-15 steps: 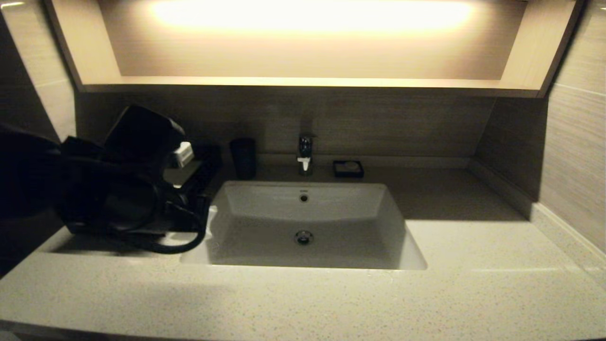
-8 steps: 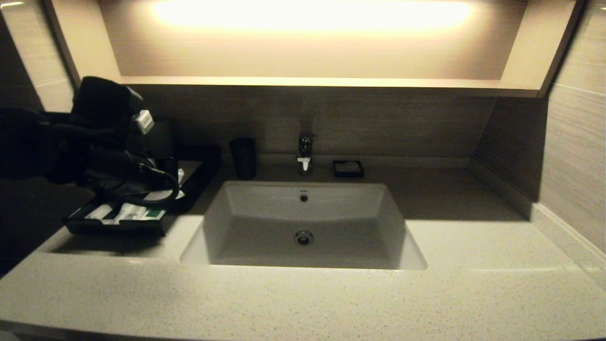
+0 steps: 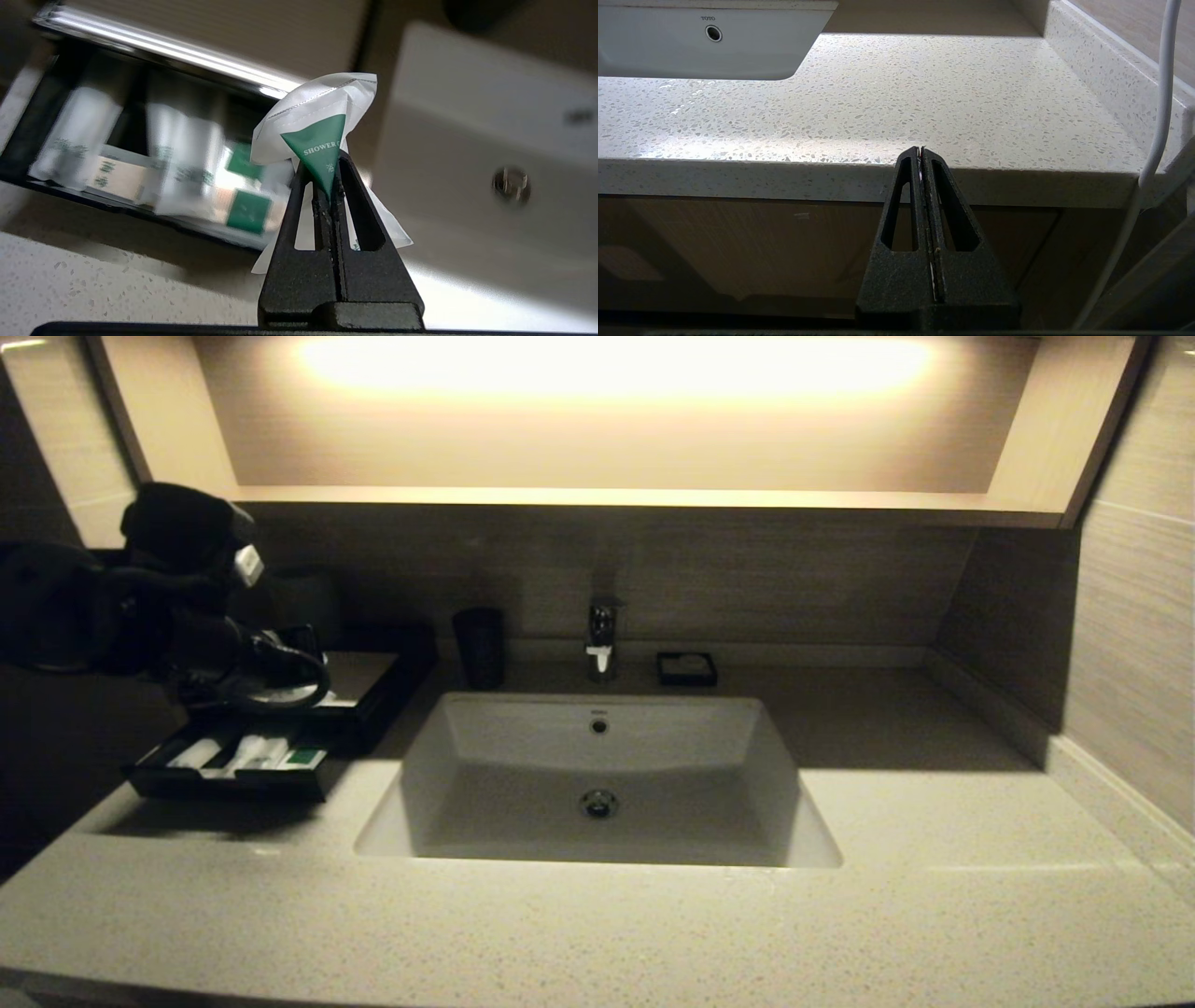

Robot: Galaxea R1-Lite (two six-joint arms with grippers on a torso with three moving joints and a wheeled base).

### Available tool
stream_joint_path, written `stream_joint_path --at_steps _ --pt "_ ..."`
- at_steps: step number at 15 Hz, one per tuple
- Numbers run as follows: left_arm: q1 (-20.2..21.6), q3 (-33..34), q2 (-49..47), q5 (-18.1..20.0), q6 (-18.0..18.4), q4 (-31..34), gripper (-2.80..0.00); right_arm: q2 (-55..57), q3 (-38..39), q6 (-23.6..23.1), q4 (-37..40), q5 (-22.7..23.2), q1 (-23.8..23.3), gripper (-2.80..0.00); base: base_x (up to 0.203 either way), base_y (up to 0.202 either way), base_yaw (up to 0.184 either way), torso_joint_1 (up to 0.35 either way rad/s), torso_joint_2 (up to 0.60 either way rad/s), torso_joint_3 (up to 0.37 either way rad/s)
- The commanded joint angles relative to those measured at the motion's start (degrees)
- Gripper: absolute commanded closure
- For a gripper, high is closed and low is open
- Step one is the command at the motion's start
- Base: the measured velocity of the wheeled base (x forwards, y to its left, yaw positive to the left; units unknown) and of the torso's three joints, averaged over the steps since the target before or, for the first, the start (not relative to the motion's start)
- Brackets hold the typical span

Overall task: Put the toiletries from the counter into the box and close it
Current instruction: Place the bathroom toiletry into the drawer

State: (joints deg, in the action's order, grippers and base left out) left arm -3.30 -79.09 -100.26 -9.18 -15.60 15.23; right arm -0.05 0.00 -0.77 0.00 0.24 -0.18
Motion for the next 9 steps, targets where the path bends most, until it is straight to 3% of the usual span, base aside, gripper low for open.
stream_joint_path --at_steps 1,9 --pt "1.54 -1.24 -1.68 -0.14 -1.53 0.09 0.0 0.03 0.09 -0.02 0.0 0.02 0.01 0.0 0.0 0.0 0.0 0.0 0.0 0.0" --pt "4.59 -0.54 -2.75 -0.31 -6.68 0.75 0.0 0.05 0.09 -0.02 0.0 0.02 0.01 0.0 0.0 0.0 0.0 0.0 0.0 0.0"
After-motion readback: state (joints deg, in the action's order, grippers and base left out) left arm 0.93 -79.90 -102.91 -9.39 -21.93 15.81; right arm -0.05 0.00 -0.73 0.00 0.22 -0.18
